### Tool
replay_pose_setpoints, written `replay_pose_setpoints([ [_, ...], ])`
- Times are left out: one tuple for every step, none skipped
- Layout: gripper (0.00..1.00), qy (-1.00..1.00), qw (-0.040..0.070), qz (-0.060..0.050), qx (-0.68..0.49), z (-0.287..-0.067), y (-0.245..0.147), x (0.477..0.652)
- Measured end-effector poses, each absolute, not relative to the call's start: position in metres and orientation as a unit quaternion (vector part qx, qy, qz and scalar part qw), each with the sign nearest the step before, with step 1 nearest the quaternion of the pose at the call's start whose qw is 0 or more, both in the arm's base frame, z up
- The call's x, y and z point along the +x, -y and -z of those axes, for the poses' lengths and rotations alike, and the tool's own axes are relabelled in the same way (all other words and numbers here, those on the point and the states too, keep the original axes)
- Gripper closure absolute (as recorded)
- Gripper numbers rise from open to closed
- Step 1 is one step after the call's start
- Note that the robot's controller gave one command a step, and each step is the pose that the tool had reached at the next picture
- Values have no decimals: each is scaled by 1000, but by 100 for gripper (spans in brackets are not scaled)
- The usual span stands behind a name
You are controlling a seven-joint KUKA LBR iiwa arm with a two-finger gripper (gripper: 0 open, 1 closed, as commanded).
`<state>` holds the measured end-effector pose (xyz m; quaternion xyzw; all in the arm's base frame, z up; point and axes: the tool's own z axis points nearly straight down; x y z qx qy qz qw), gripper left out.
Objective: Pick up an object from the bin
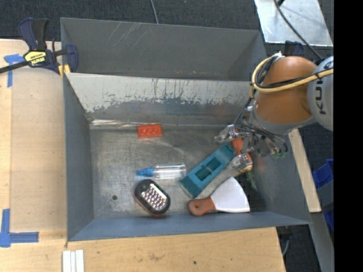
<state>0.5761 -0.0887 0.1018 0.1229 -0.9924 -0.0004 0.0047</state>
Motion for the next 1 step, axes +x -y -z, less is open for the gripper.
replay_pose_setpoints([
  [100,992,5,1,123,-123,88,576],
])
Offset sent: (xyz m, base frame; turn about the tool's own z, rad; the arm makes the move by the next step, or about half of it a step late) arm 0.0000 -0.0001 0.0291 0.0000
